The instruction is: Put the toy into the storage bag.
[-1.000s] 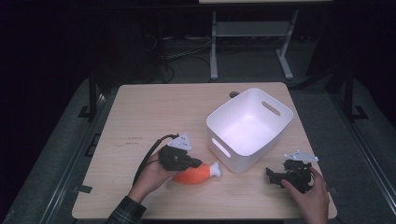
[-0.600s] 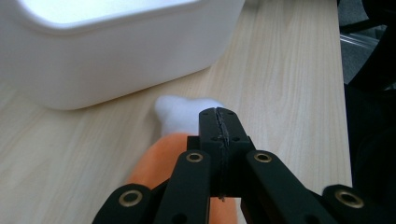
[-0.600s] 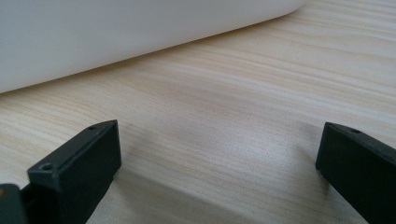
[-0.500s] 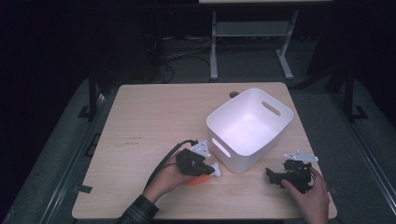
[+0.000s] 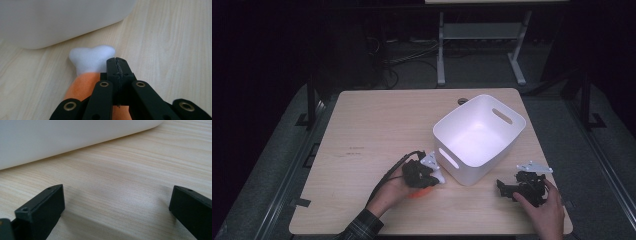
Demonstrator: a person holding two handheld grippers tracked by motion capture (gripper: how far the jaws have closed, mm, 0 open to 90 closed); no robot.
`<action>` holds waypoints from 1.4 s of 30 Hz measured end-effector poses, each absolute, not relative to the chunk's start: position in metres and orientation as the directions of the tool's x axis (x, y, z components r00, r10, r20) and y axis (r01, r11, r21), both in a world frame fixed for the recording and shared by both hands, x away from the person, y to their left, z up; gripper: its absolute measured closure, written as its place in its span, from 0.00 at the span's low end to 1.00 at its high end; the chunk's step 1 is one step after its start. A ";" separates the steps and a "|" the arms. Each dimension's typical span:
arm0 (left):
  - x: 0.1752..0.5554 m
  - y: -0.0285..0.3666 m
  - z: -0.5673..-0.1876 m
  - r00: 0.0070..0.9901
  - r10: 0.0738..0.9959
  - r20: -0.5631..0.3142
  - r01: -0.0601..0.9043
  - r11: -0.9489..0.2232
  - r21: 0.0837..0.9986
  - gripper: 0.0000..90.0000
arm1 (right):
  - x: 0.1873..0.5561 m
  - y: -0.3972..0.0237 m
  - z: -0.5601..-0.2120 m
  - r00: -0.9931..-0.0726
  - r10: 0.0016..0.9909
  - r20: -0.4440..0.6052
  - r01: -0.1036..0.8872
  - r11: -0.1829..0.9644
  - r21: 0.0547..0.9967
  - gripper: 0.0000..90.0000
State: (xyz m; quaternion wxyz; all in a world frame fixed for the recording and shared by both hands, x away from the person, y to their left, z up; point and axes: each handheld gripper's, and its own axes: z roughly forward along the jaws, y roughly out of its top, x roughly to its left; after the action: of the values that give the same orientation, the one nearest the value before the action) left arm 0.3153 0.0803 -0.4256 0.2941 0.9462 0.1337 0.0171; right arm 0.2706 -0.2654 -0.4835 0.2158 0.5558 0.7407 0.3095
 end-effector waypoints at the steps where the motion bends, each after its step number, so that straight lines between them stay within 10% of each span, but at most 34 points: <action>1: 0.316 0.082 -0.425 0.963 0.267 -0.044 0.245 -0.793 0.558 1.00 | 0.271 -0.265 -0.483 -0.289 0.957 0.024 0.690 0.190 0.698 0.00; 21: 0.324 0.125 -0.420 0.921 0.383 -0.074 0.347 -0.717 0.605 0.98 | 0.271 -0.265 -0.483 -0.289 0.957 0.024 0.690 0.190 0.698 0.00; 42: 0.305 0.189 -0.414 0.828 0.541 -0.149 0.484 -0.555 0.677 0.30 | 0.271 -0.265 -0.483 -0.289 0.957 0.024 0.690 0.191 0.698 0.00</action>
State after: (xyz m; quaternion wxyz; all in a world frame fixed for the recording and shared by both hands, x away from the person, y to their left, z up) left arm 0.3051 0.1891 -0.4143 0.3716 0.8808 0.2908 0.0383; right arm 0.2706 -0.2654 -0.4835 0.2158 0.5558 0.7407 0.3095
